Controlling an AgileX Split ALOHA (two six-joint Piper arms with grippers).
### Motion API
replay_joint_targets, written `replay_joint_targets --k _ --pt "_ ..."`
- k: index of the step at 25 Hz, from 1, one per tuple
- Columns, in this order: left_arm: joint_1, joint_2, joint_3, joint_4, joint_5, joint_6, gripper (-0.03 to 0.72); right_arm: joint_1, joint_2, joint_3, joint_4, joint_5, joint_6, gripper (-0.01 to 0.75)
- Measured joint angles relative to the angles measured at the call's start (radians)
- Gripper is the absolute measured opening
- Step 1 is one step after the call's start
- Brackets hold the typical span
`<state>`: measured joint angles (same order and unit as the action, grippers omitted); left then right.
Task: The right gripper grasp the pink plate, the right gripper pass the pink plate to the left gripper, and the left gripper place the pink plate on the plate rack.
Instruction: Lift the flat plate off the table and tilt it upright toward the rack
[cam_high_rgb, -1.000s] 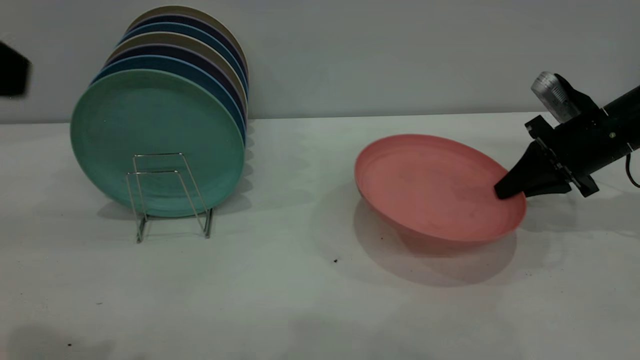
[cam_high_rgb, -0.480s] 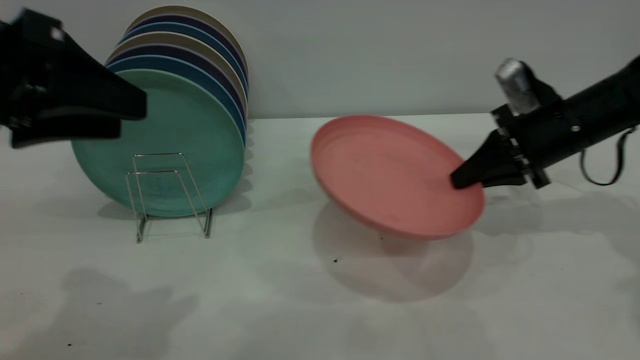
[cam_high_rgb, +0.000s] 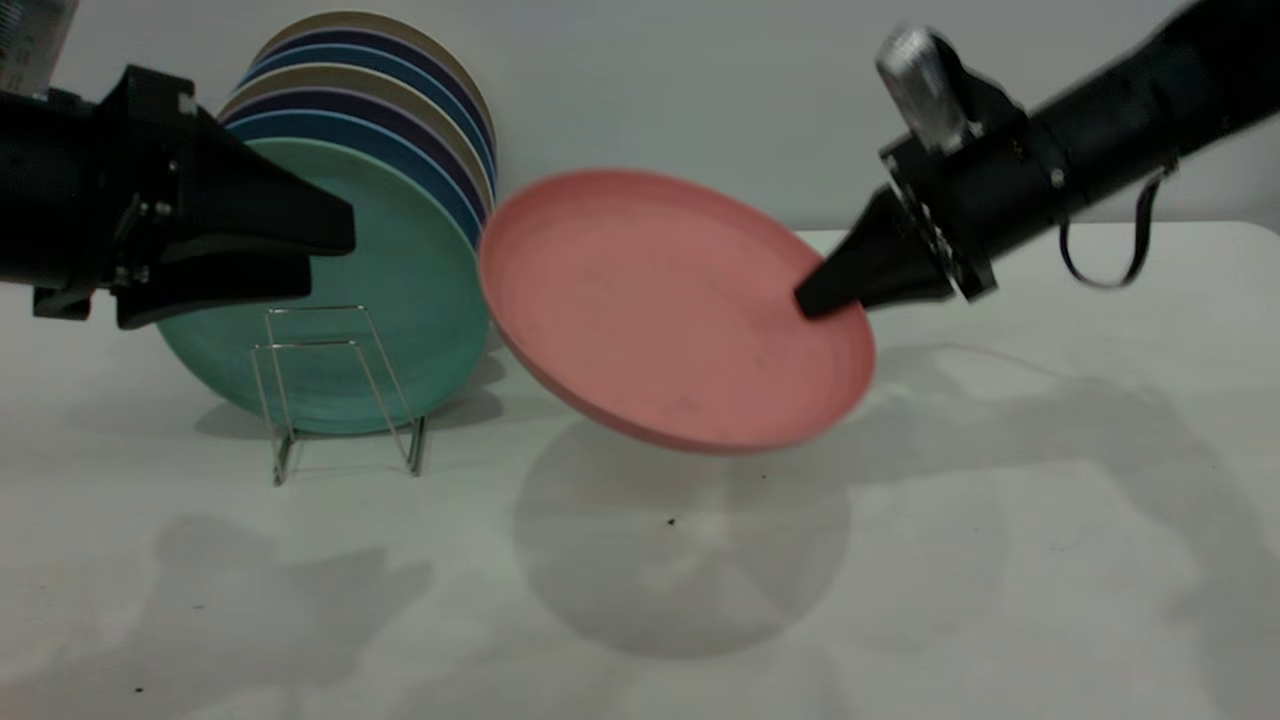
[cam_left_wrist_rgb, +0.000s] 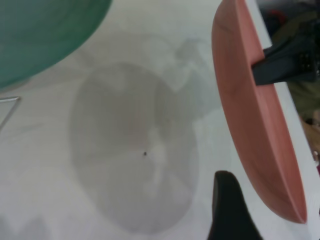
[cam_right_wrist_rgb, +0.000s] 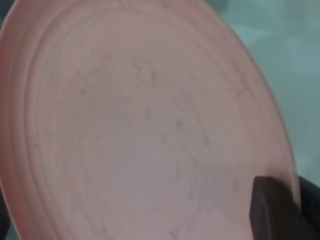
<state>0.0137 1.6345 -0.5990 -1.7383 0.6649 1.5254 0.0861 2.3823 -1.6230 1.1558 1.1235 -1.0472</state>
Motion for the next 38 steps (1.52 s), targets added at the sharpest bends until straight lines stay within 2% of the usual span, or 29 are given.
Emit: replay_joint_targets --k 15,28,38 --pt "0.000 0.003 -0.039 -0.001 0.052 -0.003 0.458 0.091 -0.035 0.001 0.005 -0.027 -0.002 0.013" --pt "0.000 0.036 -0.039 -0.004 -0.006 -0.064 0.460 0.113 -0.051 0.001 0.042 0.010 -0.006 0.015" --pt "-0.001 0.097 -0.039 -0.011 -0.006 -0.081 0.460 0.167 -0.051 0.001 0.078 0.011 -0.014 0.021"
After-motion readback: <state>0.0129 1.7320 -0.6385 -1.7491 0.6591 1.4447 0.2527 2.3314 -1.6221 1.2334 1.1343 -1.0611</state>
